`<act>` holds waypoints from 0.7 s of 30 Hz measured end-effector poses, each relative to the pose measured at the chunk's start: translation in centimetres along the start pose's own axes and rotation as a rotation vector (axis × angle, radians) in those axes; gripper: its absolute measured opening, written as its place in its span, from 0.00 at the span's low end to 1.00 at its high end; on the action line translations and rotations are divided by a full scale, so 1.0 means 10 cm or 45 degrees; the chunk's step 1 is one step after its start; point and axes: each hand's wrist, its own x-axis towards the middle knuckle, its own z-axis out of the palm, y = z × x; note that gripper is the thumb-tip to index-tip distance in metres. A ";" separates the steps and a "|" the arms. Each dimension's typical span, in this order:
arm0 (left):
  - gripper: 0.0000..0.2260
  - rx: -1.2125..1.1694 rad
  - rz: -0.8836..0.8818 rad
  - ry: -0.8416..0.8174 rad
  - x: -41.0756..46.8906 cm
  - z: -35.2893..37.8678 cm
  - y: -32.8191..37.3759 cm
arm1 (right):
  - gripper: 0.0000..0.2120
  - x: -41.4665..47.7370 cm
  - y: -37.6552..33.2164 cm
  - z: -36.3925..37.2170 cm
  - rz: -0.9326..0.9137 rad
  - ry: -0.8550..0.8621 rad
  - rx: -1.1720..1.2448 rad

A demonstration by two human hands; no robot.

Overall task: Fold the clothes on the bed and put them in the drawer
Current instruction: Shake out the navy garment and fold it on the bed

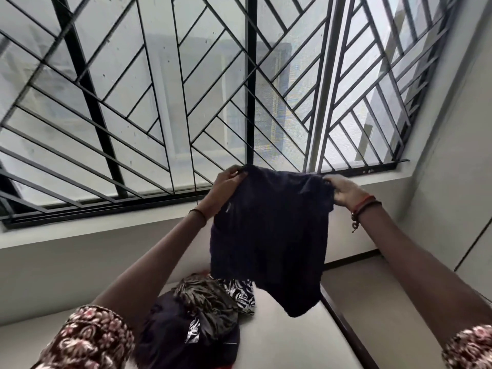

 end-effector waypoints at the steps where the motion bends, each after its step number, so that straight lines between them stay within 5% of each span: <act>1: 0.08 -0.001 0.023 -0.020 0.04 0.00 0.05 | 0.19 -0.02 0.06 0.02 0.038 -0.034 -0.046; 4: 0.06 0.127 0.068 -0.164 0.13 -0.01 0.16 | 0.15 -0.06 0.23 0.10 0.147 -0.029 -0.374; 6: 0.07 0.256 0.062 -0.298 0.17 0.00 0.22 | 0.11 -0.05 0.29 0.17 -0.003 0.020 -0.714; 11: 0.07 0.357 0.048 -0.494 0.19 0.08 0.32 | 0.21 -0.07 0.33 0.51 -0.544 -0.503 -0.619; 15: 0.08 0.307 0.021 -0.519 0.18 0.03 0.30 | 0.09 -0.05 0.39 0.69 -0.732 -0.465 -0.608; 21: 0.12 0.307 -0.119 -0.641 0.04 -0.27 0.32 | 0.10 -0.08 0.25 0.75 -0.714 -0.461 -0.622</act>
